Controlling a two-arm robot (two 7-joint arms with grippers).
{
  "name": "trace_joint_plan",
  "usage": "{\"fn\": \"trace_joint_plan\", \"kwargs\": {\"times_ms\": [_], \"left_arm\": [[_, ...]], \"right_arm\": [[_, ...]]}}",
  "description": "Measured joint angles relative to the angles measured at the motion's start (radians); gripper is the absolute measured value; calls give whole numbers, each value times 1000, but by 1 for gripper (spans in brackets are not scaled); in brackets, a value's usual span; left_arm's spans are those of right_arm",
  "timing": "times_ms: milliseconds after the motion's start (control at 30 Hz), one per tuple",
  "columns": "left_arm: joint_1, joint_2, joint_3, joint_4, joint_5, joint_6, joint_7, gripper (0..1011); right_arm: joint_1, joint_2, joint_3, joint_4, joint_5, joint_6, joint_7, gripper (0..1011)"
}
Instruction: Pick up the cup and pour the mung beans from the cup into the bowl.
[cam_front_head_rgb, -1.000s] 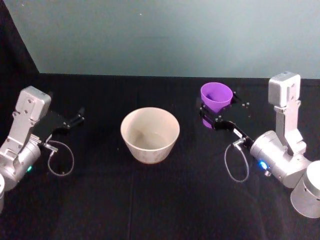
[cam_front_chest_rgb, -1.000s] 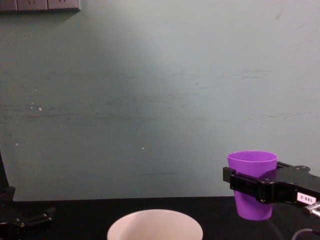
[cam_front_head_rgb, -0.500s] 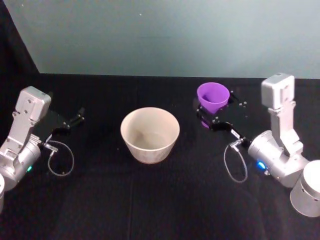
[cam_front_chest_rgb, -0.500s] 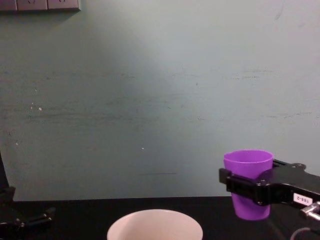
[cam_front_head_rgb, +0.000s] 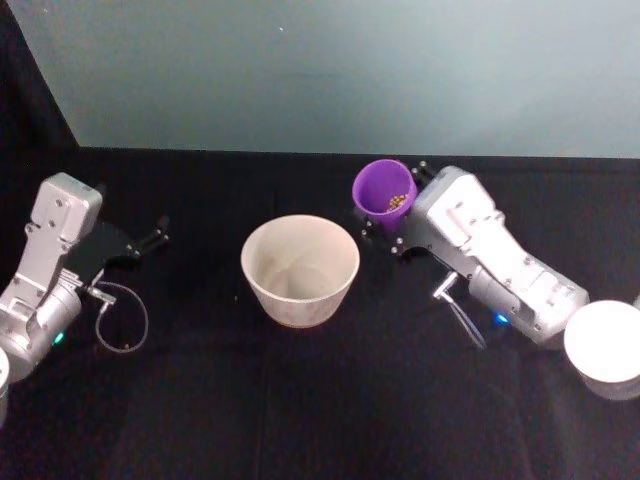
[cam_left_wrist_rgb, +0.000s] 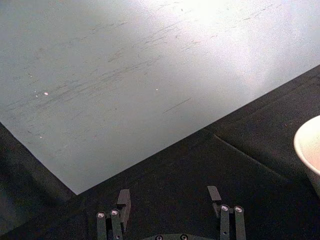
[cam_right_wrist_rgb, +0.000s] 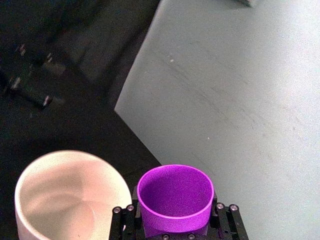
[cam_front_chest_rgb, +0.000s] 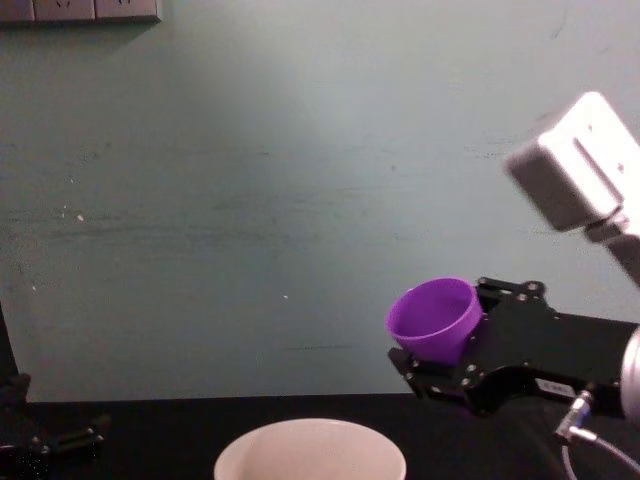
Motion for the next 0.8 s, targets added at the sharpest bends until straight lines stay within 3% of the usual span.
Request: {"fn": "trace_joint_plan", "kwargs": {"times_ms": [33,100,133,433,467,533,567,800], "left_arm": [[0,0,0,0,0,0,0,1000],[0,0,0,0,0,0,0,1000],[0,0,0,0,0,0,0,1000],[0,0,0,0,0,0,0,1000],[0,0,0,0,0,0,0,1000],[0,0,0,0,0,0,0,1000],[0,0,0,0,0,0,0,1000],[0,0,0,0,0,0,0,1000]], "right_arm": [[0,0,0,0,0,0,0,734],[26,13,-34,-11,-84,28,7,734],[26,13,-34,-11,-84,28,7,734],[96,29,-135,-34,-328,125,31,734],[96,29,-135,-34,-328,125,31,734],[114,24,-160,-34,-385,154,44,734],[114,24,-160,-34,-385,154,44,734],[153,9,-214,-28,-504,192,70,734]]}}
